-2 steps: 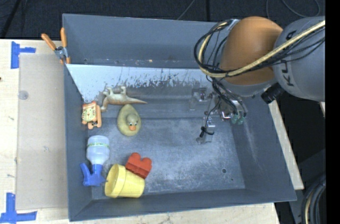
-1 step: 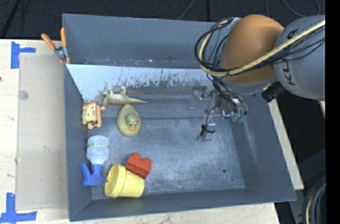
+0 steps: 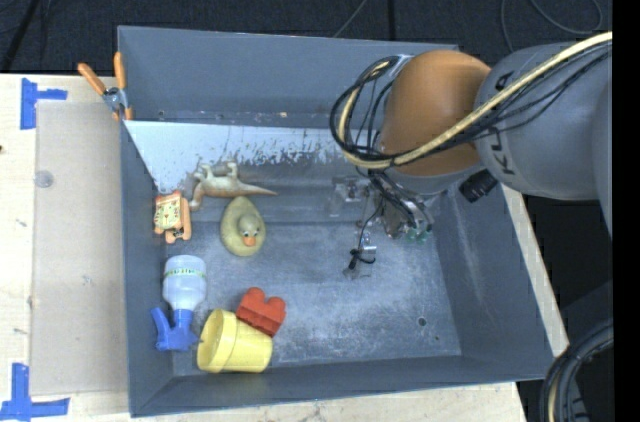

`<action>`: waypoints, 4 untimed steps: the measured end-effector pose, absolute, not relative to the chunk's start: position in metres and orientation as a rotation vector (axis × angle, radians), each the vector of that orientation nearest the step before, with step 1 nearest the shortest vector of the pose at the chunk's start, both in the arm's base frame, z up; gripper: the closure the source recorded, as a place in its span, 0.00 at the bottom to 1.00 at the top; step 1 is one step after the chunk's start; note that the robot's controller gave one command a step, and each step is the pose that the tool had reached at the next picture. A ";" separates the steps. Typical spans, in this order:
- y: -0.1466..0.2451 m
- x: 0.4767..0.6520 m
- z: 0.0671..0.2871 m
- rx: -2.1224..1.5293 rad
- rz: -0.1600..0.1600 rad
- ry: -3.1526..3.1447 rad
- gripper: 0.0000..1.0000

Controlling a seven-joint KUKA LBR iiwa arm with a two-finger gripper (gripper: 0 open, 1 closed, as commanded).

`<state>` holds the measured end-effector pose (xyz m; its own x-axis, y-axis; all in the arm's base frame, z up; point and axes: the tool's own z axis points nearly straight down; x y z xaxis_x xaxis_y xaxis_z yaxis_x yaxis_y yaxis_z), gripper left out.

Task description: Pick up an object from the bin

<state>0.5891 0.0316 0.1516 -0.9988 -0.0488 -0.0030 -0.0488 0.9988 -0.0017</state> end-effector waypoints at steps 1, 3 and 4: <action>0.075 0.586 0.105 -0.218 0.001 3.136 0.00; 0.119 0.551 0.089 -0.241 -0.003 3.134 0.00; 0.146 0.524 0.079 -0.390 0.003 3.119 0.00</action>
Offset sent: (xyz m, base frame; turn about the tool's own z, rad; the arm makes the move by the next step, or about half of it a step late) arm -0.0697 0.0367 -0.0584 -0.0591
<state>0.5238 0.1457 0.0791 -0.9692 -0.2461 0.0010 -0.2461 0.9692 0.0018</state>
